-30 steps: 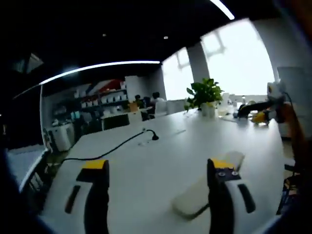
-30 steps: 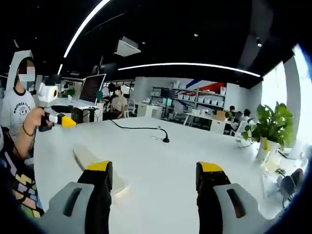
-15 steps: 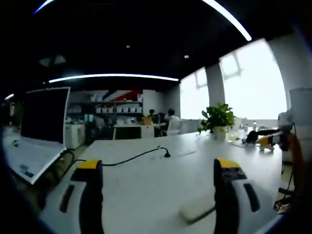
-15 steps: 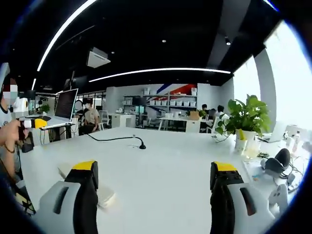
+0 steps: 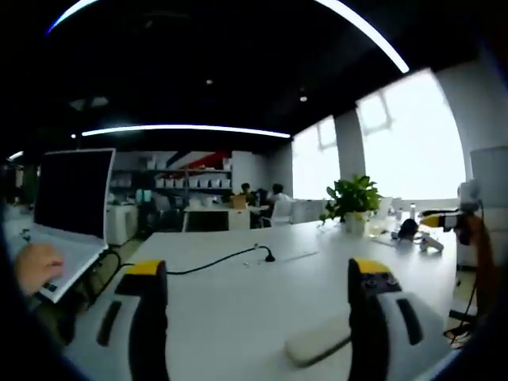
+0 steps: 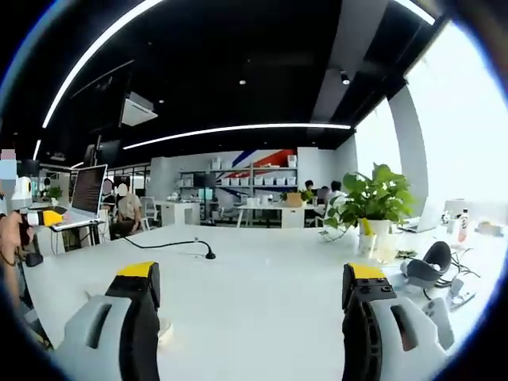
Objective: Arrange the utensils inside the cutlery case until each visible utensil rests in its matching compartment.
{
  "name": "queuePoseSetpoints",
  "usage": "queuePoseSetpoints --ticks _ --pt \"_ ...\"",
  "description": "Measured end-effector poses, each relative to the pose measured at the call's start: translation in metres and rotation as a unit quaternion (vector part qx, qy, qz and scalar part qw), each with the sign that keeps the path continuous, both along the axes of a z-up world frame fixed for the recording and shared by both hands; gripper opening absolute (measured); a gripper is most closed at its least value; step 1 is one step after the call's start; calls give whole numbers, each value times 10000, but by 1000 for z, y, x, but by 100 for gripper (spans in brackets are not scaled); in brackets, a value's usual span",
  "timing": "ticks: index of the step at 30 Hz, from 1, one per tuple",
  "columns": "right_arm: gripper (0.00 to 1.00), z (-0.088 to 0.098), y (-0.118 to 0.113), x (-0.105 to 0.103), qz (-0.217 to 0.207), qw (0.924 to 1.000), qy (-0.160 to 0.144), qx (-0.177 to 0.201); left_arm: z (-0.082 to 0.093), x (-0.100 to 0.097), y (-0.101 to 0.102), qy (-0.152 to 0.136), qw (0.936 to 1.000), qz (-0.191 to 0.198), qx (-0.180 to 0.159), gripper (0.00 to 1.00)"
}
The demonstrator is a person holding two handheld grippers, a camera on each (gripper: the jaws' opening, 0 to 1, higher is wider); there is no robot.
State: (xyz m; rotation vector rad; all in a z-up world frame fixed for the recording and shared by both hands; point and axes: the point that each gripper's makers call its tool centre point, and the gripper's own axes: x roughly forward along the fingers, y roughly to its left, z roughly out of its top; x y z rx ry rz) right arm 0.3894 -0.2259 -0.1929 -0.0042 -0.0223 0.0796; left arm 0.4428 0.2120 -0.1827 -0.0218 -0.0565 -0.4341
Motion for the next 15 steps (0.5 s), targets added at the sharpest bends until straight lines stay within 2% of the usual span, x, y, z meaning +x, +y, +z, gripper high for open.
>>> queuePoseSetpoints --ticks 3,6,9,12,15 --pt "99 1 -9 -3 -44 10000 30 -53 0 -1 -3 -18 10000 -39 48 100" --pt "99 5 -28 -10 -329 9994 -31 46 0 -3 -5 -22 9999 -69 90 100" --pt "99 10 -36 -17 -462 9989 -77 38 1 -5 -6 -31 9999 -80 68 100" --pt "99 18 -41 -23 -703 9965 -172 -422 4 -7 -4 -74 9999 -67 73 100" --pt "99 20 -40 -26 -715 9963 -185 -438 7 -9 -2 -139 9999 -17 42 100"
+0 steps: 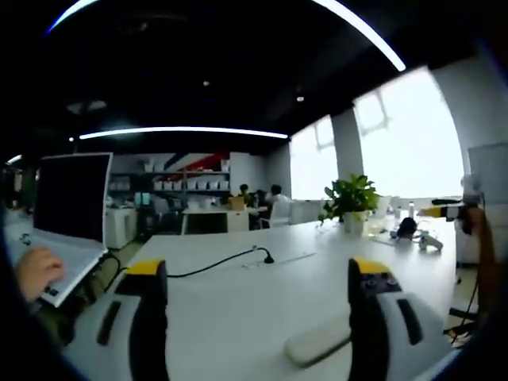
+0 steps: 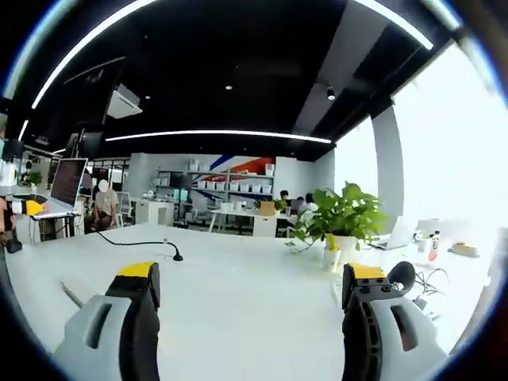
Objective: Arrange the utensils inside the cutlery case until each visible utensil rests in its matching compartment.
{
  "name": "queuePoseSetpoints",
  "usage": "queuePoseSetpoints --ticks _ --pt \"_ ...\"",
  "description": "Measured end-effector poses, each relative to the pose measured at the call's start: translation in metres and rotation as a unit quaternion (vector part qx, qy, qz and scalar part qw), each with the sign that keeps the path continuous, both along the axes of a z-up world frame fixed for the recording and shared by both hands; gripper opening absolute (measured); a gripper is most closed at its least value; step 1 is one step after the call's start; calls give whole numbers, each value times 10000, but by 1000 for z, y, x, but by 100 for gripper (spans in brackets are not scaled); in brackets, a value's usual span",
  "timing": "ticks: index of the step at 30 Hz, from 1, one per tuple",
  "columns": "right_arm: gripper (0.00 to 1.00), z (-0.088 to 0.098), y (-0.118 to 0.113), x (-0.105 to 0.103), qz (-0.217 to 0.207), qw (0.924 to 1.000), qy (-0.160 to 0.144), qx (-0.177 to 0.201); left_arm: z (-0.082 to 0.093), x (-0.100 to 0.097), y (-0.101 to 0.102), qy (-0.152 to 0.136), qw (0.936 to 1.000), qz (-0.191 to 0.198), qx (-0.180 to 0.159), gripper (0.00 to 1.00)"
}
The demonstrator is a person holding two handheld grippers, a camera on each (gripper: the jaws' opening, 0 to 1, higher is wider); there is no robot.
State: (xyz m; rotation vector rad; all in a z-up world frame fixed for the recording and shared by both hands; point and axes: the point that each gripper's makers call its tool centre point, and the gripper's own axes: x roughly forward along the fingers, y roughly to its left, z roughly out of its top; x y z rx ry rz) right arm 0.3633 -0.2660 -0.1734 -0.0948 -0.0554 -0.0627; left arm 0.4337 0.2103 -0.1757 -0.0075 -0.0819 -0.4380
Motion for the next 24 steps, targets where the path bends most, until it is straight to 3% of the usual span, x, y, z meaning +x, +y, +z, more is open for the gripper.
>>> queuePoseSetpoints --ticks 2,8,11,24 --pt "99 1 2 2 122 9999 -65 86 1 0 2 -16 10000 27 -29 100" --pt "99 -9 5 9 186 9997 149 111 4 -1 4 -43 10000 53 -58 100" --pt "99 -11 6 11 221 9995 180 124 9 -1 6 -121 9995 88 -282 100" --pt "98 -11 11 9 356 9991 211 99 8 0 3 -99 9997 42 -232 100"
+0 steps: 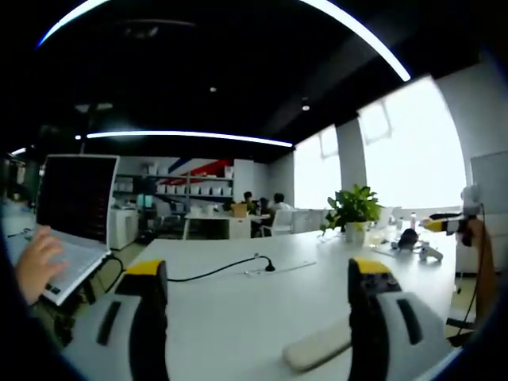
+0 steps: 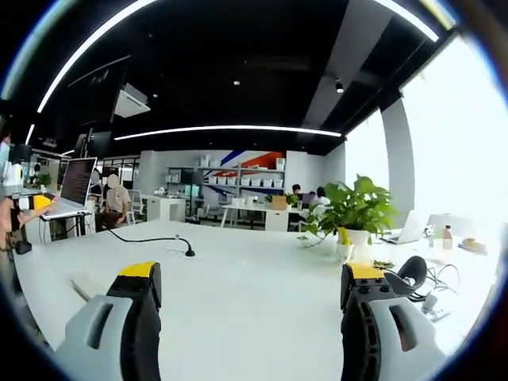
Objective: Arrange the utensils inside the cutlery case until each visible utensil rests in its matching compartment.
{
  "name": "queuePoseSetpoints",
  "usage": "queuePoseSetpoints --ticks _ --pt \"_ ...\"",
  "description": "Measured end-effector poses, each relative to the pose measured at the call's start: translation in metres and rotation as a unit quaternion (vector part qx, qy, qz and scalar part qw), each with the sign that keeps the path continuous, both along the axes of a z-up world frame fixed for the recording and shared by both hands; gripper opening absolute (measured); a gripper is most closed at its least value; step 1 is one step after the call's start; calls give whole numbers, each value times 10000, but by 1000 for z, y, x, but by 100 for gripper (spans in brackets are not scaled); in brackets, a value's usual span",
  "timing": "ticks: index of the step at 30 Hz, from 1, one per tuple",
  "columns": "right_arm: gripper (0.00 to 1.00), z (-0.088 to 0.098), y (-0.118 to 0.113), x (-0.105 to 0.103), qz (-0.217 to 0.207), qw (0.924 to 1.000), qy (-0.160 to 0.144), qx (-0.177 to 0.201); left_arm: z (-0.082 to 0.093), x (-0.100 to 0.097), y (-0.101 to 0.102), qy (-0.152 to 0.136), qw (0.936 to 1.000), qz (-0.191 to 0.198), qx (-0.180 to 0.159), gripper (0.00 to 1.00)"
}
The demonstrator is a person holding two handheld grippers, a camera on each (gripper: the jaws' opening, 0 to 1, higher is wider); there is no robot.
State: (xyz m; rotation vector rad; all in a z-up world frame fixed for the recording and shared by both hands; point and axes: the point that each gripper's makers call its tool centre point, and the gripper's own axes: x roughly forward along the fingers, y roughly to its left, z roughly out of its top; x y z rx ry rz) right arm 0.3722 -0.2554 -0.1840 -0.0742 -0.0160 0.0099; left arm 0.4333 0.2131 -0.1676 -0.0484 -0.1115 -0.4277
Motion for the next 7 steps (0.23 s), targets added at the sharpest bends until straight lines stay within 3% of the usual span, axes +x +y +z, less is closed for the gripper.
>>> queuePoseSetpoints --ticks 7 --pt "98 -1 2 0 24 10000 31 3 0 0 1 -4 10000 3 3 100"
